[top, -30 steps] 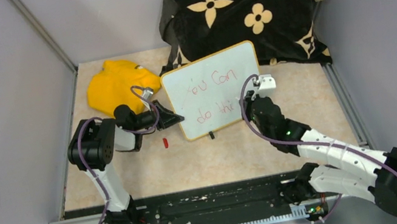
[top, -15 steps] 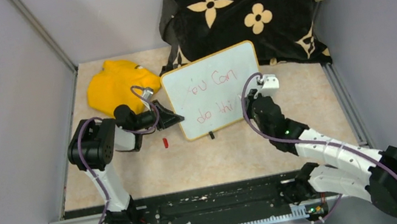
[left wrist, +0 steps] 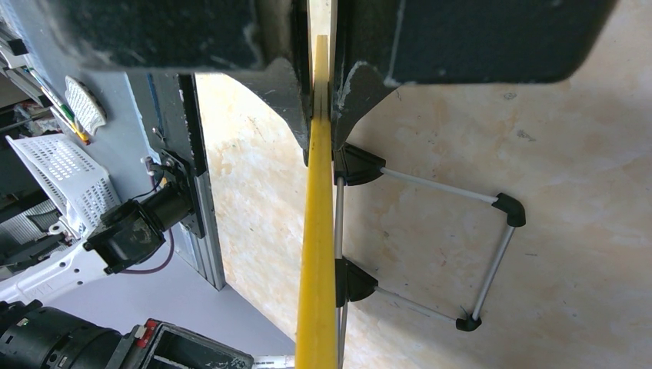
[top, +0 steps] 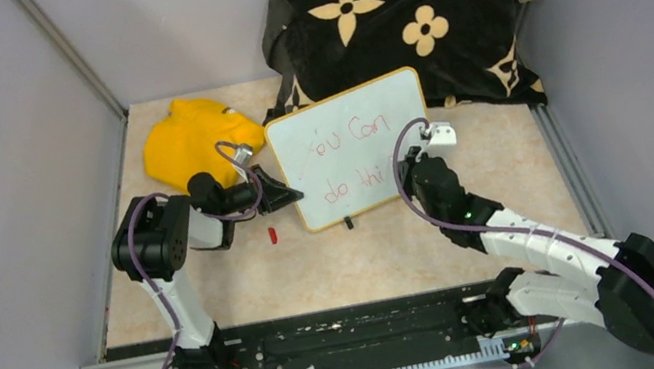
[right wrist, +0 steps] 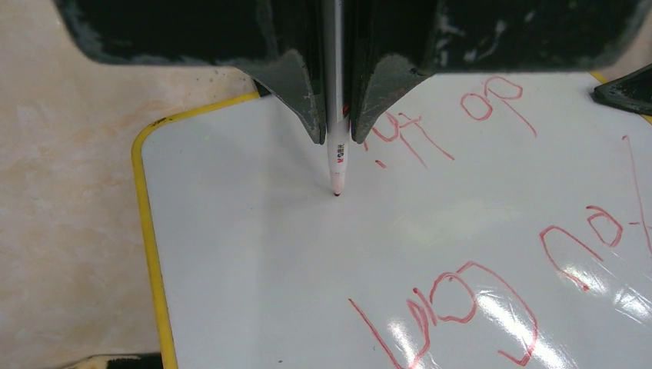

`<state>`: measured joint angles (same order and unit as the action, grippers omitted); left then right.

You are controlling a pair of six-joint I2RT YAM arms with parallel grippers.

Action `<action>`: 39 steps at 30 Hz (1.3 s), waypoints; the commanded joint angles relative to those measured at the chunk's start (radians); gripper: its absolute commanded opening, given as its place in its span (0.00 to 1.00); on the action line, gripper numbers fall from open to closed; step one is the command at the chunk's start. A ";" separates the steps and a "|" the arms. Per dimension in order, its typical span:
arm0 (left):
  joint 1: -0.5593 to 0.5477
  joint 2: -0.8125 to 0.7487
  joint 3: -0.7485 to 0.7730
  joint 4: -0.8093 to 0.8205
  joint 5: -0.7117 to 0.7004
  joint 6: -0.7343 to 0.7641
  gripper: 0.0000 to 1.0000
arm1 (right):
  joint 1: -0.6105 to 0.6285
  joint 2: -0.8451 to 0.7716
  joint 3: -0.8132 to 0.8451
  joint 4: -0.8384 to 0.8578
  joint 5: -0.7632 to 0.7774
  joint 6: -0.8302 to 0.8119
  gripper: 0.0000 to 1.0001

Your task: Write a sentence on the whiteboard

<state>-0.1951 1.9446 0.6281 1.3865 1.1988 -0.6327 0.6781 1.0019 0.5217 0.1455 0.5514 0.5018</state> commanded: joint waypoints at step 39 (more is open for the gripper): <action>-0.013 -0.001 0.008 -0.053 0.011 0.018 0.00 | -0.034 0.025 -0.002 -0.036 -0.017 0.033 0.00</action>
<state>-0.2016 1.9446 0.6281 1.3830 1.1984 -0.6331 0.6708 1.0412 0.5236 0.1181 0.4862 0.5213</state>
